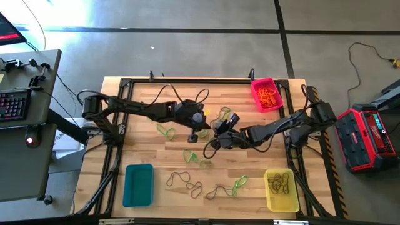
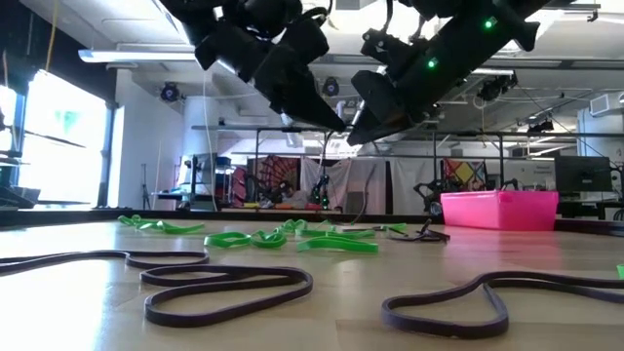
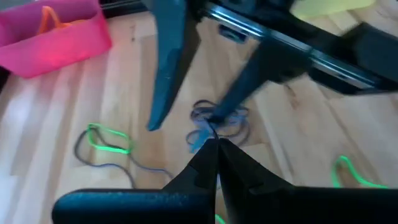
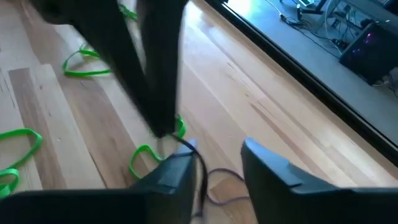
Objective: Sort rubber bands into baskets
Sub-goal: Put the purple rubber band into the yellow bin
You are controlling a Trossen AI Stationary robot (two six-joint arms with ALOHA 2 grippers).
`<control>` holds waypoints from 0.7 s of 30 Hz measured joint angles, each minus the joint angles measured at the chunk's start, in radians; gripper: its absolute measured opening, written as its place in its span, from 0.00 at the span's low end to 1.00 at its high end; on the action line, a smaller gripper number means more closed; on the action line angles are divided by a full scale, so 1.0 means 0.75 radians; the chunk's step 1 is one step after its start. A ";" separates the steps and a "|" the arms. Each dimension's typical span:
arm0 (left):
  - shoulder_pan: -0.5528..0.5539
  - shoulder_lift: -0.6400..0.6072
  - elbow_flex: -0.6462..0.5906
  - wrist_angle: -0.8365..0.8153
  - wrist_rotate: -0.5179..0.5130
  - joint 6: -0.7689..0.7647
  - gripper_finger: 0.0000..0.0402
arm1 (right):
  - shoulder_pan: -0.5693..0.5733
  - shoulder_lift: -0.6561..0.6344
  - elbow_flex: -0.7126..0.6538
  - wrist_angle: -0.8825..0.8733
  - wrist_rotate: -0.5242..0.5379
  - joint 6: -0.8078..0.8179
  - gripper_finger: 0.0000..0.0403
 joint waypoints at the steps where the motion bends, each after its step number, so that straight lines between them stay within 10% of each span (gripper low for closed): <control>1: -0.005 0.000 0.000 -0.012 0.012 0.002 0.00 | 0.000 0.000 0.000 -0.001 -0.001 0.000 0.25; 6: -0.028 0.000 0.000 -0.018 0.017 -0.025 0.03 | 0.005 0.000 0.000 -0.010 -0.064 -0.011 0.03; 21: -0.034 0.000 -0.025 0.093 0.179 -0.081 0.37 | 0.193 -0.307 0.001 -0.392 -0.089 0.203 0.00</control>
